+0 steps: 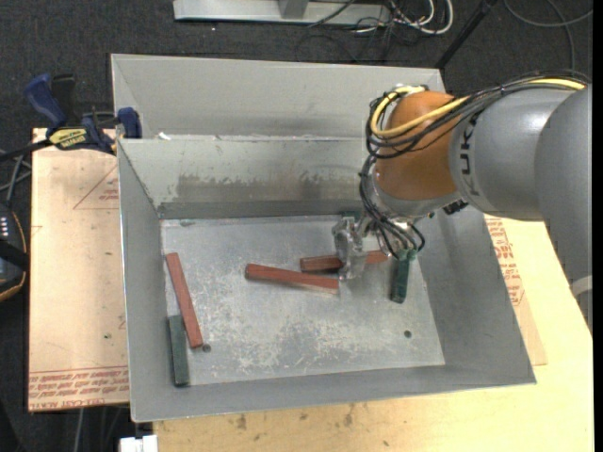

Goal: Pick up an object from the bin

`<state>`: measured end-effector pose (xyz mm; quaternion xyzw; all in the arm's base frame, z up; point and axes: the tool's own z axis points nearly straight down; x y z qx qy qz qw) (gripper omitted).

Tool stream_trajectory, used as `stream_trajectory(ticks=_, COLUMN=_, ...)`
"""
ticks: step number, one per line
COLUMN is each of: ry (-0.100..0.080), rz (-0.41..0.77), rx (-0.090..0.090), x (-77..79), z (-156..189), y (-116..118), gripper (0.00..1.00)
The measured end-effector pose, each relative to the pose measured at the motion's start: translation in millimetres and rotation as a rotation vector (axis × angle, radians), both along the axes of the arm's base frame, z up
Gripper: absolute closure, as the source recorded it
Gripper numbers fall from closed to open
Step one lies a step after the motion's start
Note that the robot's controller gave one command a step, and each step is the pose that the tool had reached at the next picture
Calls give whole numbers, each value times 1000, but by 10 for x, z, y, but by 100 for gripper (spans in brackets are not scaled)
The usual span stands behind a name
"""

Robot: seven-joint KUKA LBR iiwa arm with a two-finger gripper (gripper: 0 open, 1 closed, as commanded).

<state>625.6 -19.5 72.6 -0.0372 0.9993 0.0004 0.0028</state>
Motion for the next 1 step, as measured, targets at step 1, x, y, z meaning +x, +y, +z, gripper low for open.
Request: stream_trajectory(ticks=1, ry=-6, rz=5, rx=-2, x=-339, z=1983, y=-231, gripper=100)
